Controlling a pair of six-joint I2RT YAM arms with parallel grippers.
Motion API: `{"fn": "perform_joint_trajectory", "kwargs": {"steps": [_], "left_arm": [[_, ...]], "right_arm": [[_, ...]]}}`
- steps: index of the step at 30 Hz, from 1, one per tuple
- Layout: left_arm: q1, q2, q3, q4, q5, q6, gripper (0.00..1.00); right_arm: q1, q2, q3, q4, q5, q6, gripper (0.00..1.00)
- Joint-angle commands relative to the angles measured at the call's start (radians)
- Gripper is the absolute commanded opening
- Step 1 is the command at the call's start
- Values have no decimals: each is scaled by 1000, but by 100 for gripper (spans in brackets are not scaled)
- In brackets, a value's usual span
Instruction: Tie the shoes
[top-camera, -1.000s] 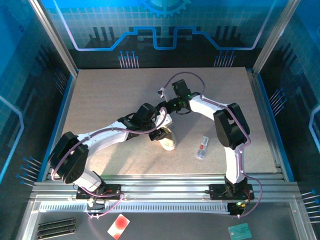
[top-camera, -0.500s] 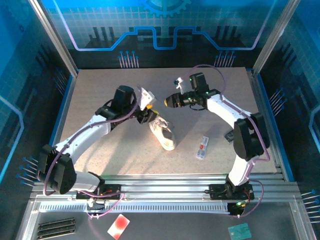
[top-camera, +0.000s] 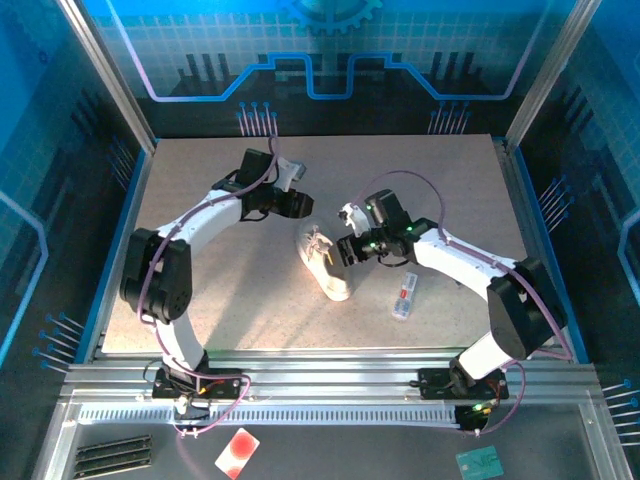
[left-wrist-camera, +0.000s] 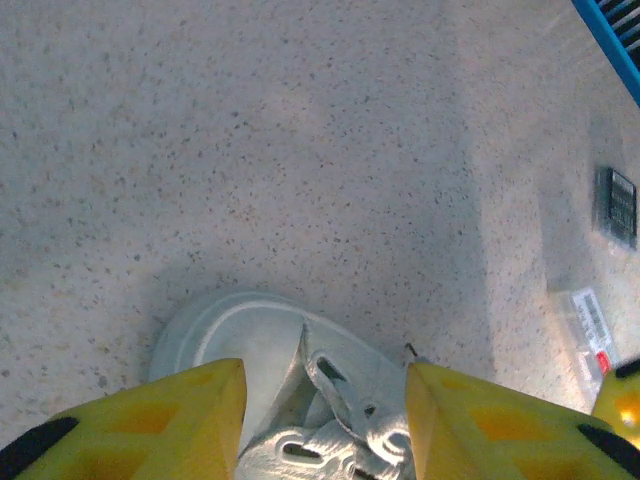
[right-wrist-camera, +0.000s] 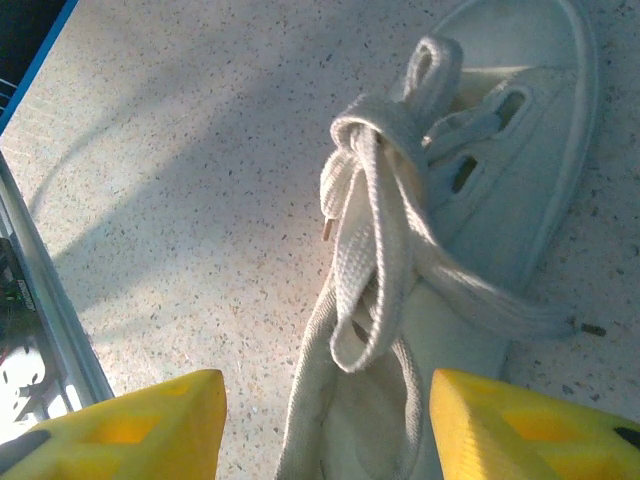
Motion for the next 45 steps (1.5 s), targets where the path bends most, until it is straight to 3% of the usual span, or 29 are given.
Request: {"fn": "perform_joint_trajectory", "kwargs": {"steps": [1,9,19,25,32,36,45], "left_arm": [[-27,21,36,-57,-17,-173,46],[-74,63,25,-69,-45,-283,45],[-75,99,23,-59,-28,-314,43],[-75,101,21,-60,-17,-320,33],[-65,53,15,-84,-44,-298,9],[-58,25,10,-104,-56,-282,0],[-45,-30,-54,-92,-88,-275,0]], "right_arm": [[25,22,12,26,32,21,56],[33,69,47,11,34,6,56],[46,89,48,22,37,0,51],[46,89,48,30,43,-7,39],[41,70,48,10,55,-30,3],[26,60,58,-15,52,-38,0],[-19,65,95,-72,46,-69,0]]}}
